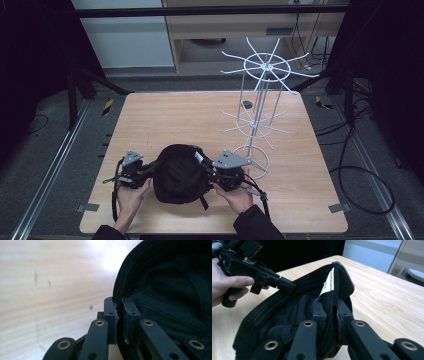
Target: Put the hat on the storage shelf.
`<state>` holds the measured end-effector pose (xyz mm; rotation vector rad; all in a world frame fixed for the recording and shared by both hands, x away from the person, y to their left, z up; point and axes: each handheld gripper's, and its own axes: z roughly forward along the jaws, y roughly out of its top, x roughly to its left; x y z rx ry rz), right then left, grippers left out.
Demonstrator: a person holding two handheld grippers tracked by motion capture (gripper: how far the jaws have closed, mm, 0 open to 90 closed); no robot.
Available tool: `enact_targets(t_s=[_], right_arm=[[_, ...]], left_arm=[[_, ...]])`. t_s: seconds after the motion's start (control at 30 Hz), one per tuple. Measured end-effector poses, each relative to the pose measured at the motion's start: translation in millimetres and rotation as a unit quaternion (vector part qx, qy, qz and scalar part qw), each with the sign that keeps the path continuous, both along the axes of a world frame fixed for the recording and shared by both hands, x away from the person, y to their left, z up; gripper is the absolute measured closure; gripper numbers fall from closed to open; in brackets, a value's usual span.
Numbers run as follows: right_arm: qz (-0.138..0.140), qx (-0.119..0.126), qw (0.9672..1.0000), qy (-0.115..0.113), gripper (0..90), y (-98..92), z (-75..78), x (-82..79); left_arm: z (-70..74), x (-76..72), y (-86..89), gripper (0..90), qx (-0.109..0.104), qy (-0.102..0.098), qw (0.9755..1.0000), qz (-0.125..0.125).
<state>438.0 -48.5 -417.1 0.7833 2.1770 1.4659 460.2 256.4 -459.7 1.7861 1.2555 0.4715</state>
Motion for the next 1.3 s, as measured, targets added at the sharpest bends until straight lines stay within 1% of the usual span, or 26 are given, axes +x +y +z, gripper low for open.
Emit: enact_targets(t_s=[0.07,0.1,0.13,0.17,0.2,0.23,0.27,0.33,0.47,0.57,0.67,0.7,0.77,0.8,0.83,0.87,0.9,0.93,1.0,1.03,1.07,1.1,1.13,1.17,1.2,1.3], right_arm=[[0.008,0.0,0.9999,0.015,72.7,1.1,1.1,1.0],[0.007,-0.005,0.9997,0.022,70.6,1.3,0.8,1.3],[0.007,-0.005,0.9997,0.022,70.6,1.3,0.8,1.3],[0.005,-0.016,0.9992,0.036,67.7,1.1,-1.1,2.5],[0.002,-0.017,0.9988,0.045,65.8,0.1,-3.2,4.2],[0.0,-0.016,0.9983,0.055,64.2,-0.8,-4.9,5.8],[0.0,-0.016,0.9983,0.055,64.2,-0.8,-4.9,5.8],[-0.002,-0.013,0.9974,0.07,60.8,-3.0,-7.7,8.8],[-0.01,-0.016,0.9967,0.079,56.4,-6.8,-9.0,13.6],[-0.028,-0.022,0.996,0.083,53.7,-8.9,-13.0,21.4],[-0.034,-0.023,0.9957,0.083,52.9,-8.8,-14.8,24.3],[-0.041,-0.029,0.9956,0.079,52.4,-7.7,-16.5,27.3],[-0.044,-0.031,0.9952,0.082,53.0,-7.0,-17.7,29.3],[-0.046,-0.034,0.9948,0.084,57.9,-6.6,-18.9,30.9],[-0.051,-0.044,0.9938,0.088,68.9,-6.4,-20.1,31.9],[-0.051,-0.044,0.9938,0.088,68.9,-6.4,-20.1,31.9],[-0.065,-0.048,0.9923,0.094,80.2,-7.7,-21.1,31.2],[-0.065,-0.048,0.9923,0.094,80.2,-7.7,-21.1,31.2],[-0.076,-0.043,0.9921,0.09,82.3,-8.6,-21.6,29.4],[-0.091,-0.04,0.9917,0.082,82.9,-9.3,-20.8,26.3],[-0.091,-0.04,0.9917,0.082,82.9,-9.3,-20.8,26.3],[-0.102,-0.028,0.9915,0.076,83.2,-10.6,-18.0,23.7],[-0.102,-0.028,0.9915,0.076,83.2,-10.6,-18.0,23.7],[-0.108,-0.027,0.9913,0.071,83.3,-10.9,-16.3,22.7],[-0.113,-0.026,0.9911,0.066,83.3,-11.0,-14.7,21.8],[-0.124,-0.024,0.9903,0.058,83.3,-10.2,-10.7,19.8]], left_arm=[[1.2,-1.3,1.4,83.6,-0.001,-0.007,1.0,-0.001],[1.7,-2.1,1.5,83.8,0.003,-0.01,0.9999,-0.002],[1.7,-2.1,1.5,84.0,0.003,-0.01,0.9999,-0.002],[3.6,-4.3,0.6,84.2,0.008,-0.024,0.9997,-0.004],[3.6,-4.3,0.6,84.3,0.008,-0.024,0.9997,-0.004],[7.5,-7.1,-0.3,84.4,0.015,-0.044,0.9989,-0.005],[7.5,-7.1,-0.3,84.5,0.015,-0.044,0.9989,-0.005],[11.6,-10.0,-1.2,84.6,0.022,-0.062,0.9978,-0.006],[16.3,-14.4,-1.8,84.6,0.023,-0.089,0.9957,-0.013],[19.5,-17.7,-3.4,84.7,0.024,-0.108,0.9937,-0.02],[22.8,-21.3,-6.4,84.7,0.024,-0.123,0.9917,-0.031],[23.6,-22.2,-7.8,84.7,0.024,-0.126,0.9911,-0.035],[24.4,-23.7,-11.0,84.7,0.026,-0.131,0.9901,-0.043],[24.4,-23.7,-12.6,84.6,0.028,-0.127,0.9904,-0.046],[23.6,-23.5,-13.7,84.5,0.032,-0.126,0.9905,-0.045],[22.3,-22.4,-14.1,84.5,0.031,-0.12,0.9911,-0.047],[18.7,-20.4,-14.0,83.8,0.027,-0.11,0.9924,-0.05],[18.7,-20.4,-14.0,82.8,0.027,-0.11,0.9924,-0.05],[15.1,-17.9,-15.1,80.8,0.025,-0.094,0.994,-0.05],[11.8,-16.4,-15.8,73.7,0.022,-0.08,0.9954,-0.05],[11.8,-16.4,-15.8,68.6,0.022,-0.08,0.9954,-0.05],[8.6,-17.4,-15.3,65.7,0.014,-0.066,0.9963,-0.053],[8.6,-17.4,-15.3,62.1,0.014,-0.066,0.9963,-0.053],[7.4,-18.7,-15.0,62.1,0.013,-0.058,0.9966,-0.057],[6.2,-20.9,-14.5,59.1,0.014,-0.055,0.9965,-0.061],[4.1,-31.0,-12.1,55.1,0.016,-0.04,0.9965,-0.071]])
